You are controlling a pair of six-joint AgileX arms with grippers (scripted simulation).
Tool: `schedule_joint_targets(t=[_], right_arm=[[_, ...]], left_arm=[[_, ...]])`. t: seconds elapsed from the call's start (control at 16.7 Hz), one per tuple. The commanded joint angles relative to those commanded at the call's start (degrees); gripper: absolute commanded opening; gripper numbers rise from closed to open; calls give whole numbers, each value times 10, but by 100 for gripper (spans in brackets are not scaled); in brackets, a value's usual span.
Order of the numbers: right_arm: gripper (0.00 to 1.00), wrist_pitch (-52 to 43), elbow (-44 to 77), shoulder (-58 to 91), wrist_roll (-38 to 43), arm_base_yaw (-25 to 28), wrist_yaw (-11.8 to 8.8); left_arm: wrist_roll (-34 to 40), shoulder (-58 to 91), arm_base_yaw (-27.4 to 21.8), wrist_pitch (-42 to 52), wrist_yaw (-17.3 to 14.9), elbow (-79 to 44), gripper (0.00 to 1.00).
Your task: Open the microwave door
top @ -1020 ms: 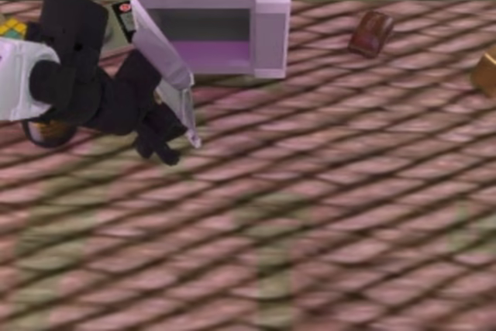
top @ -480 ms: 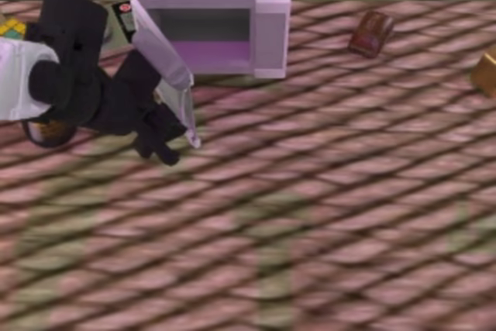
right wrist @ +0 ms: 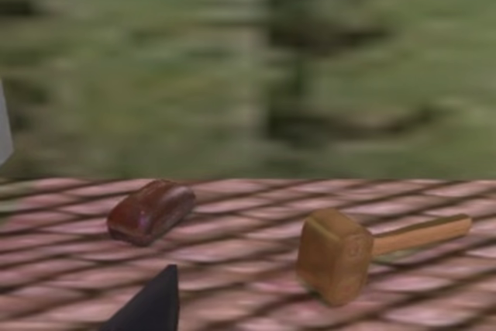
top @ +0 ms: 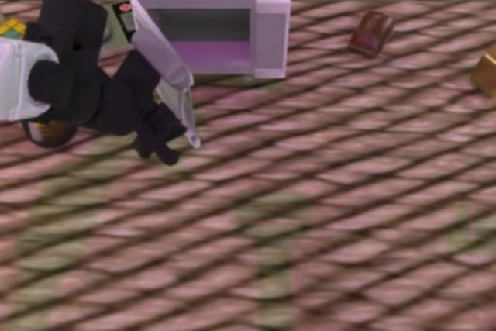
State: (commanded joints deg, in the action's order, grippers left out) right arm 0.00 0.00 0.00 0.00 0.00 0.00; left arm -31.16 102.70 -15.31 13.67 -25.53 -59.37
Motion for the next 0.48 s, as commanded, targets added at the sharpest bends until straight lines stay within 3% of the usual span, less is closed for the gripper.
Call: schedule_joint_targets(t=[0.48], right_arm=[[100, 0, 0, 0, 0, 0, 0]], left_arm=[[0, 0, -2, 2, -4, 3, 0]])
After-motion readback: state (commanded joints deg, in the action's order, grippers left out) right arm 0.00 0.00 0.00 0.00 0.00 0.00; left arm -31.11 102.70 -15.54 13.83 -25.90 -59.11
